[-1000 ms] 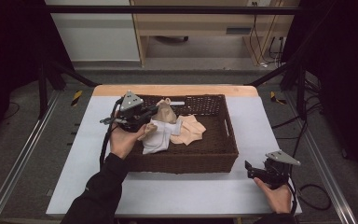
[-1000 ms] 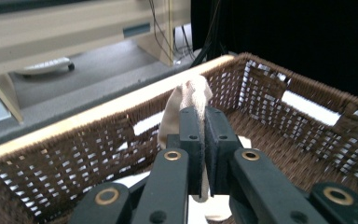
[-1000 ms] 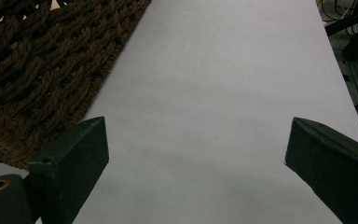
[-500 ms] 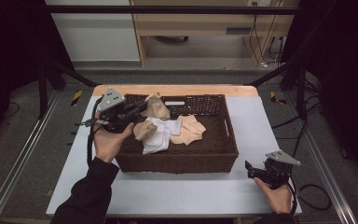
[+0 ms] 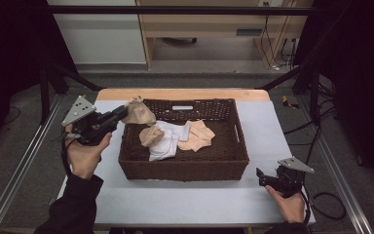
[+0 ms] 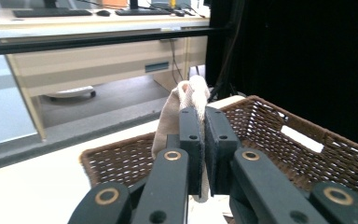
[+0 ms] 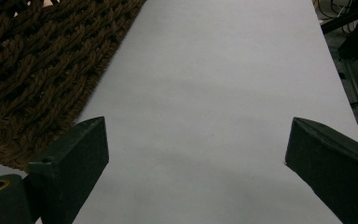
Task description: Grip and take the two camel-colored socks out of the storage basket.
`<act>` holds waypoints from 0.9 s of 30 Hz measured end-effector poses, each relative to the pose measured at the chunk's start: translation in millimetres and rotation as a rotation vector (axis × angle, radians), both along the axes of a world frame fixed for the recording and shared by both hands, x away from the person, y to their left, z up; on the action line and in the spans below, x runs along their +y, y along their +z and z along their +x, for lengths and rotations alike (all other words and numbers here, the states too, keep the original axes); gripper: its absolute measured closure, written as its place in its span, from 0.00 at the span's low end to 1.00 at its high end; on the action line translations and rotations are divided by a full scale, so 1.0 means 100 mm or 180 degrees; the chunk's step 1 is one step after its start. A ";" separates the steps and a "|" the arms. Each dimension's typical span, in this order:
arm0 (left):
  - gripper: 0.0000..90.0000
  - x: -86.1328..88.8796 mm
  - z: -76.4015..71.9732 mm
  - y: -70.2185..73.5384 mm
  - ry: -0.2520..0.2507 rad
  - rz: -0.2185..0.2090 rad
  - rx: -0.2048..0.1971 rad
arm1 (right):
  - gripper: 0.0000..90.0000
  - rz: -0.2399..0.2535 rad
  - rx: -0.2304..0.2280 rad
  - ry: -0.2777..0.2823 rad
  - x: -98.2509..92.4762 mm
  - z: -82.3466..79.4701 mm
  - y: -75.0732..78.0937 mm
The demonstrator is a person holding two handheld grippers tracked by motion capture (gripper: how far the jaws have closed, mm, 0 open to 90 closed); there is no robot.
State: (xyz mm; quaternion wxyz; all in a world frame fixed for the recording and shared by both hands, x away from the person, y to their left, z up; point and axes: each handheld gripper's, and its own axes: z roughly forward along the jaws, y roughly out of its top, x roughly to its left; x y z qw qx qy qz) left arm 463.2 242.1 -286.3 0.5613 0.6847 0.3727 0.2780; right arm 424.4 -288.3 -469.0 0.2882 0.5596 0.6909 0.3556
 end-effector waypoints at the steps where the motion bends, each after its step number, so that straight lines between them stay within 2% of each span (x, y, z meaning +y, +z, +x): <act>1: 0.95 0.05 -0.01 0.01 0.0019 -0.0014 -0.0004 | 0.07 -0.0005 -0.0002 0.0002 0.00 0.00 0.00; 3: 0.95 0.20 -0.04 0.02 0.0095 -0.0029 -0.0021 | 0.07 -0.0010 -0.0001 0.0000 0.00 0.00 0.00; 6: 0.96 0.27 -0.07 0.03 0.0138 -0.0038 -0.0036 | 0.07 -0.0007 0.0003 -0.0006 0.00 0.00 0.00; 7: 0.96 0.36 -0.09 0.04 0.0186 -0.0061 -0.0049 | 0.07 -0.0011 0.0004 -0.0008 0.00 0.00 0.00; 14: 0.95 0.55 -0.13 0.04 0.0306 -0.0097 -0.0053 | 0.07 -0.0013 0.0012 -0.0017 0.00 0.00 0.00; 16: 0.96 0.65 -0.14 0.00 0.0387 -0.0104 -0.0031 | 0.07 -0.0018 0.0009 -0.0019 0.00 0.00 0.00; 26: 0.96 0.85 -0.14 -0.20 0.0544 -0.0131 0.0108 | 0.07 -0.0024 0.0016 -0.0015 0.00 0.00 -0.01; 27: 0.96 0.87 -0.14 -0.27 0.0557 -0.0106 0.0153 | 0.07 -0.0025 0.0014 -0.0016 0.00 0.00 -0.01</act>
